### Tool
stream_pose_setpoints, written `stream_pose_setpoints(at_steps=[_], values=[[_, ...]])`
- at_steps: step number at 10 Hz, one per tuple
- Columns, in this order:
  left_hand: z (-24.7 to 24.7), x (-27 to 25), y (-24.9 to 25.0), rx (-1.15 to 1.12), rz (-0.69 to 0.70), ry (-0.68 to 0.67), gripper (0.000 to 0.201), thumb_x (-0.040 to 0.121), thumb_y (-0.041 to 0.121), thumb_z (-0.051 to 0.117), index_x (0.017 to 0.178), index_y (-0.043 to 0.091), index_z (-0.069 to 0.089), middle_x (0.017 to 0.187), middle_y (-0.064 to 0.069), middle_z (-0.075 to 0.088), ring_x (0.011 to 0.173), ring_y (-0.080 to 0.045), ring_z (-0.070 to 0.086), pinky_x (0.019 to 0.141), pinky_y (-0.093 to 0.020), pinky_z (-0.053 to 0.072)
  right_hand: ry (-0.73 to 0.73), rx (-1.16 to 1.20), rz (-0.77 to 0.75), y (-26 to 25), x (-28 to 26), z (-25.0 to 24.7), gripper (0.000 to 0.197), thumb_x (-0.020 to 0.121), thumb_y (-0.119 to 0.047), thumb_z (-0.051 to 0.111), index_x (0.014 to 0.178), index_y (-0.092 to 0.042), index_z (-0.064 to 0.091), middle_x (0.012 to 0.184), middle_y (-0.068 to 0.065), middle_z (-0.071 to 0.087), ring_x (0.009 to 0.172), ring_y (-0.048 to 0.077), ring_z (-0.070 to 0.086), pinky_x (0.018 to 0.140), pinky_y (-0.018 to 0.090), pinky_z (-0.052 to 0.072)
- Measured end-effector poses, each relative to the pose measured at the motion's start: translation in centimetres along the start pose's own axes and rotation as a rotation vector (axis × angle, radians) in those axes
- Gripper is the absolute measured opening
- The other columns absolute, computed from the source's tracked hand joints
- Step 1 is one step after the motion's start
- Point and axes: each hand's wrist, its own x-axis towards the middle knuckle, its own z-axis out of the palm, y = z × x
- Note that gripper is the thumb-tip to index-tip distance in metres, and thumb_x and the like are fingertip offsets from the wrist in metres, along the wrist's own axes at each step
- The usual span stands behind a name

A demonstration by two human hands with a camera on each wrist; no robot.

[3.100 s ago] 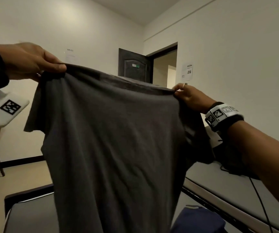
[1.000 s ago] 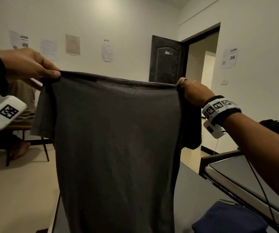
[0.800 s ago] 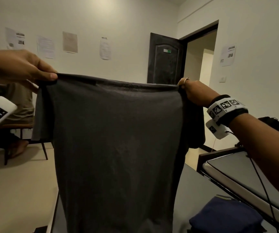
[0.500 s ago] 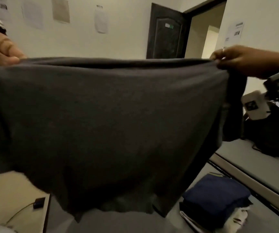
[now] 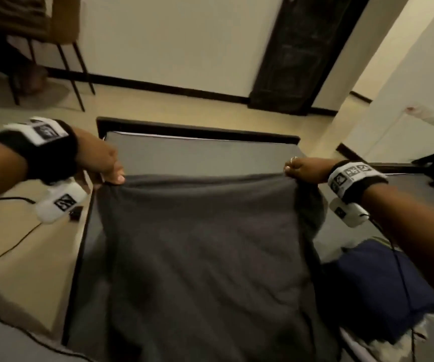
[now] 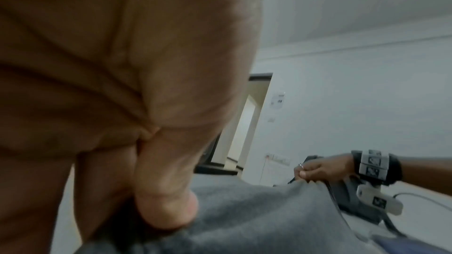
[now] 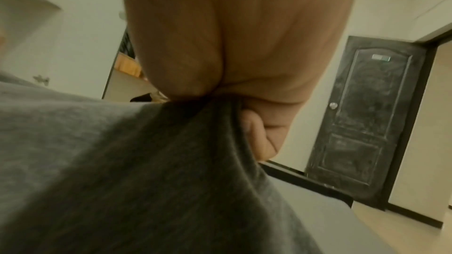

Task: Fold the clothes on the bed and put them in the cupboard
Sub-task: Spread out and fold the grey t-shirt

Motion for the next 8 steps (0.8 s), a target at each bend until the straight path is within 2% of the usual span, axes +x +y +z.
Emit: stream_pose_setpoints(at_steps=[1,2,3,4,5,6,7,8], values=[[4.0,7.0,-2.4,0.228,-0.059,0.140,0.020,0.095,0.020,0.065,0.107,0.003,0.068,0.091,-0.010,0.067,0.068,-0.016,0.060,0.046,-0.015,0.046,-0.095,0.019,0.007,-1.2,6.7,5.0,0.043,0.100,-0.062,0.039,0.095,-0.027,0.062,0.106,0.001,0.064,0.098,0.022,0.061,0.096,0.040,0.046],[5.6,11.5,-4.7,0.309,-0.114,0.217,0.028,0.093,0.027,0.067,0.109,0.005,0.069,0.101,-0.010,0.070,0.085,-0.023,0.064,0.063,-0.024,0.047,-0.143,-0.029,-0.079,-2.2,12.3,7.8,0.021,0.102,-0.045,0.050,0.095,-0.027,0.058,0.101,0.003,0.064,0.097,0.025,0.062,0.092,0.039,0.048],[4.7,15.1,-5.8,0.333,-0.065,0.248,0.028,0.093,0.027,0.066,0.106,0.002,0.070,0.104,-0.015,0.070,0.095,-0.031,0.066,0.073,-0.027,0.047,-0.056,-0.059,-0.093,-2.9,16.9,9.3,0.016,0.102,-0.031,0.053,0.103,-0.018,0.062,0.111,0.010,0.063,0.107,0.034,0.060,0.095,0.041,0.045],[2.3,17.9,-6.2,0.342,0.002,0.343,0.023,0.092,0.022,0.066,0.098,0.000,0.071,0.102,-0.021,0.069,0.090,-0.035,0.063,0.078,-0.034,0.050,0.078,-0.066,-0.081,-3.6,20.8,10.3,0.025,0.101,-0.024,0.057,0.114,-0.005,0.066,0.120,0.020,0.062,0.112,0.039,0.058,0.095,0.041,0.043],[0.7,20.8,-6.9,0.367,-0.011,0.418,0.020,0.092,0.021,0.065,0.096,0.003,0.071,0.100,-0.019,0.069,0.093,-0.036,0.063,0.077,-0.035,0.048,0.193,-0.039,-0.053,-4.2,23.4,10.7,0.031,0.101,-0.024,0.058,0.124,-0.005,0.063,0.133,0.021,0.052,0.120,0.043,0.053,0.102,0.045,0.041],[-1.2,23.5,-6.8,0.393,-0.034,0.439,0.022,0.093,0.023,0.065,0.100,0.004,0.072,0.102,-0.018,0.070,0.095,-0.035,0.063,0.078,-0.035,0.049,0.207,-0.016,-0.061,-4.1,26.3,10.4,0.029,0.101,-0.022,0.057,0.124,-0.005,0.063,0.134,0.020,0.053,0.121,0.041,0.052,0.103,0.043,0.040],[-3.3,26.6,-6.9,0.414,-0.046,0.456,0.025,0.093,0.025,0.065,0.104,0.003,0.072,0.102,-0.017,0.070,0.094,-0.035,0.063,0.083,-0.038,0.052,0.232,-0.019,-0.057,-4.3,29.0,8.9,0.023,0.102,-0.024,0.055,0.116,-0.008,0.063,0.123,0.021,0.061,0.110,0.039,0.058,0.092,0.039,0.043],[-5.2,29.5,-7.3,0.441,-0.076,0.462,0.029,0.093,0.028,0.066,0.108,0.003,0.070,0.106,-0.017,0.069,0.099,-0.036,0.063,0.087,-0.038,0.052,0.249,-0.051,-0.030,-4.7,31.6,7.4,0.021,0.104,-0.027,0.050,0.116,-0.012,0.059,0.115,0.020,0.063,0.100,0.036,0.058,0.083,0.036,0.040]])
